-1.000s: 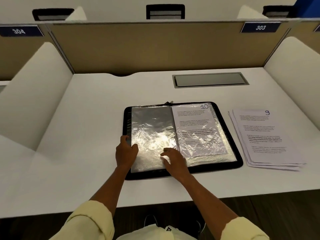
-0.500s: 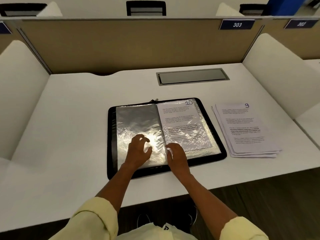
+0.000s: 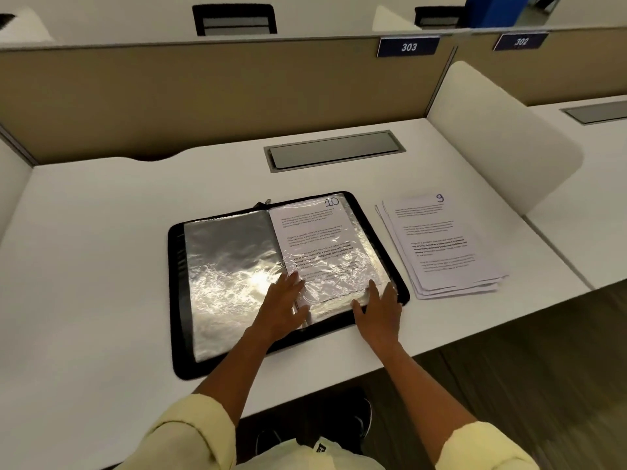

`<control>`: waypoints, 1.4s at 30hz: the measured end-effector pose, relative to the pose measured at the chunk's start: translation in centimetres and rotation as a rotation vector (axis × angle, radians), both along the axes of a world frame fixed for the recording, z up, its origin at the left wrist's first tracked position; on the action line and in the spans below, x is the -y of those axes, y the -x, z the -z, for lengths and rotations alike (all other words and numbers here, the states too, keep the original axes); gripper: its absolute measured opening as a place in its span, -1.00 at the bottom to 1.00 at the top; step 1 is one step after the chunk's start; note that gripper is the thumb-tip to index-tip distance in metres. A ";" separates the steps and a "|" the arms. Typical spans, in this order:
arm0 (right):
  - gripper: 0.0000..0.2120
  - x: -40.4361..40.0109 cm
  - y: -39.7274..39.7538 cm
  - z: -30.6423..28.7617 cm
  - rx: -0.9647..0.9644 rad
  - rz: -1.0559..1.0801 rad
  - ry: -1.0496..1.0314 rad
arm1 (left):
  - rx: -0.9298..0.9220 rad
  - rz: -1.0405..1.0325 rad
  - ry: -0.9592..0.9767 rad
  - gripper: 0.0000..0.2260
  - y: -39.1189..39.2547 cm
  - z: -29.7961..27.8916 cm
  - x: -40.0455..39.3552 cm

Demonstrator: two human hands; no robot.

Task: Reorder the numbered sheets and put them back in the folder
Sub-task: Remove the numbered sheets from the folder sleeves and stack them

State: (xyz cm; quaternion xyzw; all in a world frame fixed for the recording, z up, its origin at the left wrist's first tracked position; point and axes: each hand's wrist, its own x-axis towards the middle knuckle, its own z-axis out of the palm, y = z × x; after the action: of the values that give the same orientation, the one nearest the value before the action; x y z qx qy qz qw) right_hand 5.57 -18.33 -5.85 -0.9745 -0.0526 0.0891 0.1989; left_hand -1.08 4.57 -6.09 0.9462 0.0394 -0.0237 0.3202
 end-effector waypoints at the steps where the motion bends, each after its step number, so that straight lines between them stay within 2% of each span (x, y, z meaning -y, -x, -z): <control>1: -0.38 0.1 0.0 -0.1 -0.013 -0.008 0.033 | 0.017 0.029 -0.014 -0.33 -0.2 0.1 0.2; 5: -0.44 0.1 0.0 -0.1 -0.039 -0.074 0.129 | -0.031 0.072 -0.035 -0.31 -0.7 0.1 1.0; 7: -0.51 0.1 -0.2 0.1 0.001 -0.076 0.077 | -0.007 0.078 -0.039 -0.25 -1.0 -0.1 1.3; 10: -0.67 0.0 -0.3 0.3 0.083 -0.043 -0.194 | -0.003 0.087 -0.056 -0.20 -1.1 -0.2 1.5; 13: -0.74 -0.4 0.0 -0.6 0.123 0.010 -0.526 | -0.021 0.076 -0.053 -0.17 -1.1 -0.4 1.6; 18: -0.80 -2.4 -0.1 -2.9 0.184 0.046 -0.656 | -0.031 0.062 -0.017 -0.13 -1.4 -0.3 2.3; 20: -0.82 -3.4 0.1 -3.7 0.169 0.045 -0.709 | 0.032 0.057 0.048 -0.21 -1.2 0.3 2.6; 24: -0.80 -4.8 0.6 -5.0 0.085 0.026 -0.776 | 0.270 -0.024 0.099 -0.73 -1.0 0.9 3.4; 27: -0.72 -5.4 0.9 -5.5 0.060 -0.018 -0.775 | 0.336 -0.069 0.073 -0.89 -1.0 -0.2 3.8; 32: -0.66 -6.1 1.3 -5.5 0.066 -0.018 -0.773 | 0.294 -0.108 0.017 -0.91 -0.8 -0.8 3.4; 42: -0.55 -5.3 1.1 -5.7 -0.043 0.162 -0.954 | 0.178 -0.212 0.224 -0.78 -1.0 -1.8 3.2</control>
State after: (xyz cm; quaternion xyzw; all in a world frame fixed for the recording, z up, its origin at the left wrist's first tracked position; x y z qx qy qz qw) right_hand 4.50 -13.02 -0.19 -0.7734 -0.0074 0.0594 0.6311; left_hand -0.07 1.35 -4.25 0.8935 0.1074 0.0896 0.4266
